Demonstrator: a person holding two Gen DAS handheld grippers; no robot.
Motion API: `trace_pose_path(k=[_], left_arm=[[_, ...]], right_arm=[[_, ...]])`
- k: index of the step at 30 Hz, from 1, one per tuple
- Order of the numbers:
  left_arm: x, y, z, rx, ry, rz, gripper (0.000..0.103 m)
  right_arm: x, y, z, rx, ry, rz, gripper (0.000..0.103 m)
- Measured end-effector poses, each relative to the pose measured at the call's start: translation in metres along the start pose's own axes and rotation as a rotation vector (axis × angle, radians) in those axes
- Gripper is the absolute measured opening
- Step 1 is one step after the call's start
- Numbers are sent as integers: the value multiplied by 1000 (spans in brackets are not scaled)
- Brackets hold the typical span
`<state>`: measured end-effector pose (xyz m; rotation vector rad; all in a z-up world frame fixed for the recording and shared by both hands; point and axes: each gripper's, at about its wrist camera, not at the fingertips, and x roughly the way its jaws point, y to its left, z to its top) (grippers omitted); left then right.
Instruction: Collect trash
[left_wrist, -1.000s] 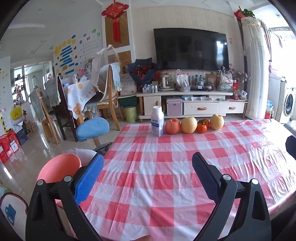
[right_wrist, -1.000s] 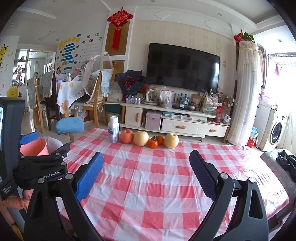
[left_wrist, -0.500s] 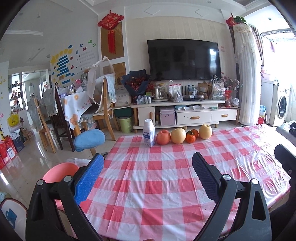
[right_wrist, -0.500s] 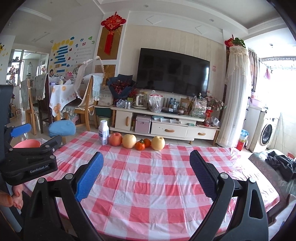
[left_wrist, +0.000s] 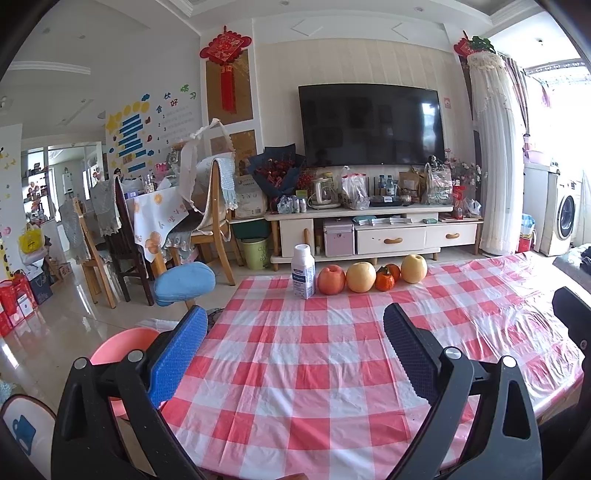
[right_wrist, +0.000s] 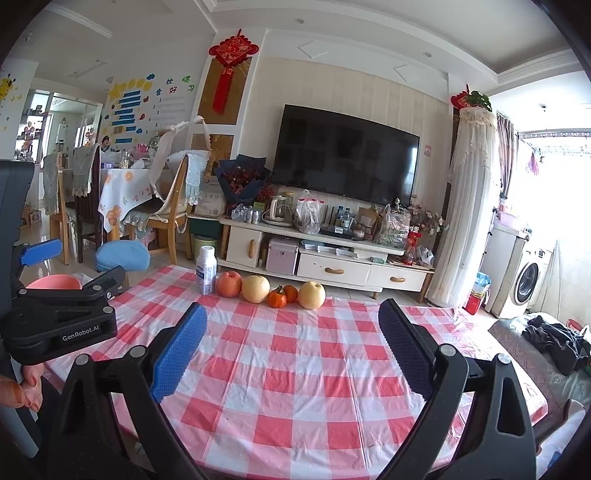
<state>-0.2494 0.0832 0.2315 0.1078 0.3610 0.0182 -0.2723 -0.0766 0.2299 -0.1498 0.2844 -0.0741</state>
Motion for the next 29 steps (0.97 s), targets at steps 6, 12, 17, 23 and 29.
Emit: trace_pose_path(k=[6, 12, 17, 23, 29], left_arm=[[3, 1, 1, 3, 11, 5, 95], [15, -1, -4, 11, 27, 9, 95], [35, -4, -12, 23, 60, 17, 95], [72, -10, -27, 32, 131, 25, 95], [133, -19, -42, 12, 258, 11, 95]], right_arm=[[0, 0, 0, 3, 7, 3, 95], [9, 4, -1, 0, 24, 19, 95], [28, 5, -5, -4, 58, 40, 95], [64, 3, -12, 1, 131, 67, 95], [127, 0, -17, 9, 233, 80, 97]])
